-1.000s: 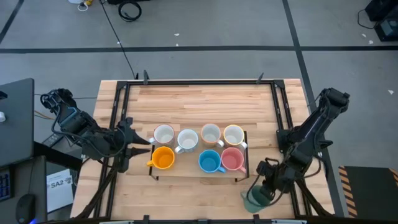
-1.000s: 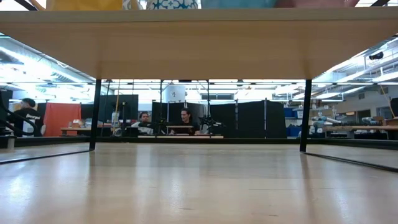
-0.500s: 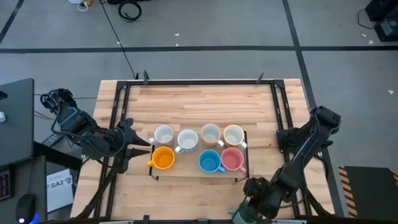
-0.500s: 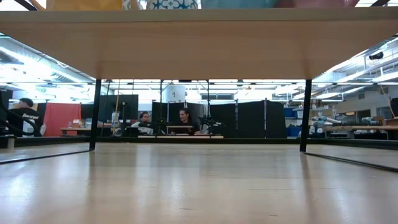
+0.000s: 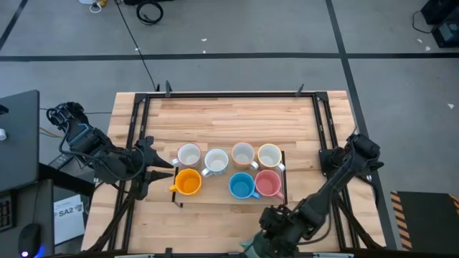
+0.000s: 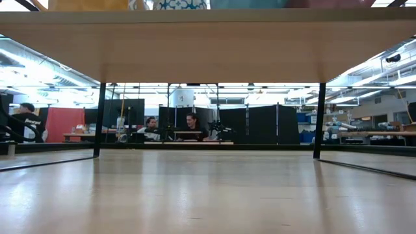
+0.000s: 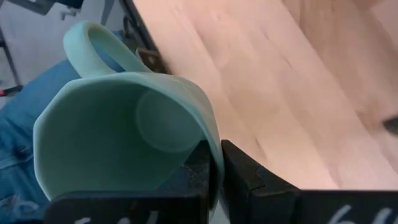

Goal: Place coffee mugs
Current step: Put the green mug on the shelf

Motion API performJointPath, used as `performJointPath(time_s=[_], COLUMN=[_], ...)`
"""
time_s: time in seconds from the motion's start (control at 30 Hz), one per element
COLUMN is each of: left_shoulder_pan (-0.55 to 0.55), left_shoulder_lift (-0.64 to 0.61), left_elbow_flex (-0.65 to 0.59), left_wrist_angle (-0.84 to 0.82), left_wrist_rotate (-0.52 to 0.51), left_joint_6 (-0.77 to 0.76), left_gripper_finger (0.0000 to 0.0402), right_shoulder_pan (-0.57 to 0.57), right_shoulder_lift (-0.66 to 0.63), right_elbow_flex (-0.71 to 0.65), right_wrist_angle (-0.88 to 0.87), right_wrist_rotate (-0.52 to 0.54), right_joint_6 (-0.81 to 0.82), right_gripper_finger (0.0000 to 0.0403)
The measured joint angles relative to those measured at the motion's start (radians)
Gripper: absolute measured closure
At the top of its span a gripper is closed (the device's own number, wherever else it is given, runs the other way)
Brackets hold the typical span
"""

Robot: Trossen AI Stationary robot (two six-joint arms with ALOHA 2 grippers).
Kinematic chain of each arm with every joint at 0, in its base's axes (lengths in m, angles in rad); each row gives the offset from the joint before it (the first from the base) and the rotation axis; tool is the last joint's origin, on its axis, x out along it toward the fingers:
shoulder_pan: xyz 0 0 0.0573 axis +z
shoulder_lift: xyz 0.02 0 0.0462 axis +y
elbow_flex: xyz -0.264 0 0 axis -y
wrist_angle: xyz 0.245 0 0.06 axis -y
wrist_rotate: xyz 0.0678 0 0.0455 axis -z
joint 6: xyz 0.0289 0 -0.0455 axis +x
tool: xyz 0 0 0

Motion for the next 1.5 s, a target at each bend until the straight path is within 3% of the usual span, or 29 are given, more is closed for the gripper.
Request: performJointPath(time_s=[0.4,1.5], left_shoulder_pan=[0.0,0.0], left_shoulder_lift=[0.0,0.0], left_elbow_flex=[0.0,0.0], left_wrist_angle=[0.0,0.0], left_wrist_rotate=[0.0,0.0], left_joint_6=[0.002,-0.001], left_gripper_finger=[0.0278,0.0278], right_shoulder_pan=[-0.085,-0.056], right_shoulder_lift=[0.056,0.056], right_elbow_flex=[0.027,0.014], right_wrist_angle=[0.0,-0.051], right_wrist_rotate=[0.018,-0.018], right_joint_6=[-0.063,-0.136], right_gripper_finger=[0.0375,0.0372])
